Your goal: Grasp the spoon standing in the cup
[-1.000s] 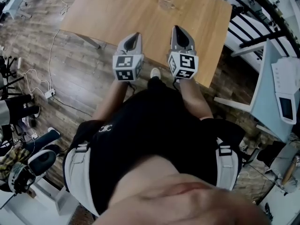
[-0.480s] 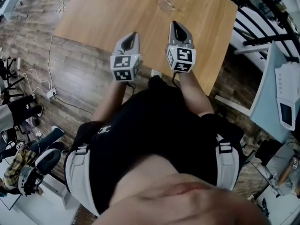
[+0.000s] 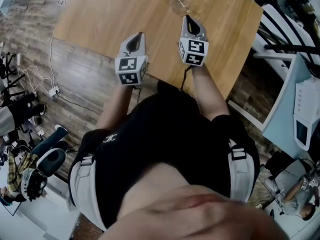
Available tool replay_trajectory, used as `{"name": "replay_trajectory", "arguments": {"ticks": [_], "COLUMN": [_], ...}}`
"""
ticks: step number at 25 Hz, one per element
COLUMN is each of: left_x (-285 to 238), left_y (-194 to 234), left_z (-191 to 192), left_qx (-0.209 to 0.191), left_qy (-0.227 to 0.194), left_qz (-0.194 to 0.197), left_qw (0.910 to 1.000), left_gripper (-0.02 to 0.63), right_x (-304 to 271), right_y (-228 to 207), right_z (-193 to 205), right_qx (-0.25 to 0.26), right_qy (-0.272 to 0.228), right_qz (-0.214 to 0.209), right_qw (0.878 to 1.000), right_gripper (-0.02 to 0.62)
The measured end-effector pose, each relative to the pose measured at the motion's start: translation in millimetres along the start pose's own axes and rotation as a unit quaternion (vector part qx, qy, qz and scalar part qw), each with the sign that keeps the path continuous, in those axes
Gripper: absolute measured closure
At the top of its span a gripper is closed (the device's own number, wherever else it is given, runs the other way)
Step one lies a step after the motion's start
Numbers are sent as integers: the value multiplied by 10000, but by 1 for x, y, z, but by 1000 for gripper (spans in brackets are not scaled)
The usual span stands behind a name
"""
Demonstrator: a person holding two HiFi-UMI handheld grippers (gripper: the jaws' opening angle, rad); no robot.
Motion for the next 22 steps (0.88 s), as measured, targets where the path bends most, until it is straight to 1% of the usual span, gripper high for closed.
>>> {"name": "replay_trajectory", "arguments": {"ticks": [4, 5, 6, 8, 14, 18, 22], "left_x": [-13, -15, -17, -20, -28, -34, -33], "left_y": [9, 12, 14, 18, 34, 34, 28], "left_z": [1, 1, 2, 4, 14, 23, 29], "left_qx": [77, 89, 98, 121, 164, 152, 150], "left_qy": [93, 119, 149, 221, 420, 529, 594], "left_qz": [-81, -108, -137, -205, -347, -362, -370], "left_qw": [9999, 9998, 9997, 9995, 9984, 9978, 9974], "left_gripper": [594, 594, 594, 594, 594, 594, 594], "right_x": [-33, -41, -48, -61, -92, -104, -110], "right_y": [-3, -3, -4, -6, -10, -17, -21], "right_z": [15, 18, 21, 28, 42, 48, 56], "right_qx": [203, 266, 316, 370, 560, 705, 827], "right_qy": [318, 374, 424, 495, 537, 413, 438], "right_qz": [89, 111, 113, 102, 251, 457, 398], "right_qw": [9992, 9989, 9985, 9980, 9967, 9956, 9948], "right_gripper": [594, 584, 550, 543, 543, 542, 543]}}
Point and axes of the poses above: the fingertips, and each gripper's own axes: x backward along the fingers, y to its left, z out of its underside, the point moved 6 cm from there along x, backward along the fingers, and after that the axes turned 8 degrees about z, right-handed, at the moved point
